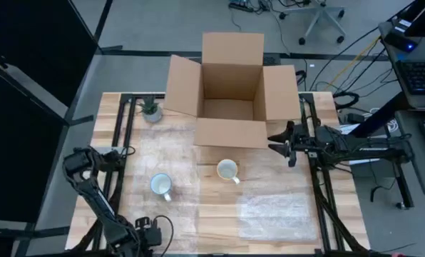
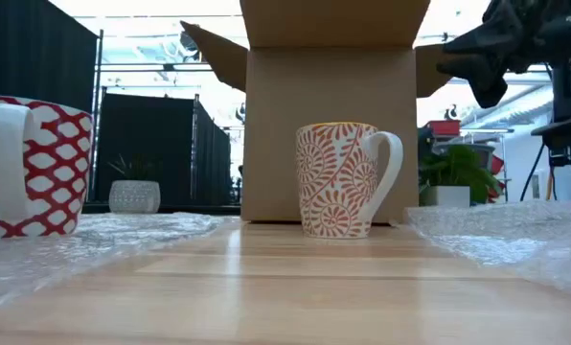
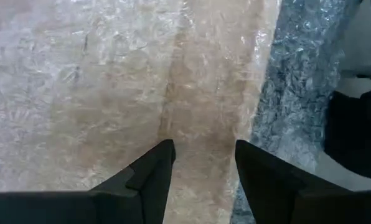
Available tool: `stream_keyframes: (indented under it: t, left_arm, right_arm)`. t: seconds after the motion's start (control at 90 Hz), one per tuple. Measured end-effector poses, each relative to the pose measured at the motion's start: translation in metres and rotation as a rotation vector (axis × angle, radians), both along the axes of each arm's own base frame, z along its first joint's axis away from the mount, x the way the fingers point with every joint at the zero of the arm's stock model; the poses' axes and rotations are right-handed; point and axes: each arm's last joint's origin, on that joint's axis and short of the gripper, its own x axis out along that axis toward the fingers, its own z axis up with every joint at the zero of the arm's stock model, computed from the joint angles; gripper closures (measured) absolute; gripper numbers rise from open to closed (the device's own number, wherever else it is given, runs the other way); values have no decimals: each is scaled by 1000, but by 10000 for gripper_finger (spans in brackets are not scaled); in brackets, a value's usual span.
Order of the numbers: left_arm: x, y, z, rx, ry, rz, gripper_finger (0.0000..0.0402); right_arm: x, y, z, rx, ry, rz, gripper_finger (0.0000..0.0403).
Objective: Wrap mug
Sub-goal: Wrap the red mug with the bubble wrap
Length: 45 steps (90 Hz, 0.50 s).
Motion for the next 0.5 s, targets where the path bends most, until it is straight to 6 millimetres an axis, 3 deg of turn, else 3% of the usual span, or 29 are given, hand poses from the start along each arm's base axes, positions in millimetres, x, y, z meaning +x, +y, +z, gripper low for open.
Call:
stream_keyframes:
  t: [0.233, 0.5]
  left_arm:
    - [6, 5, -3, 18, 21, 19, 251]
    - [12, 11, -3, 36, 29, 27, 388]
  right_arm:
    - [1, 0, -1, -8, 13, 1, 261]
    - [1, 0, -1, -21, 15, 3, 261]
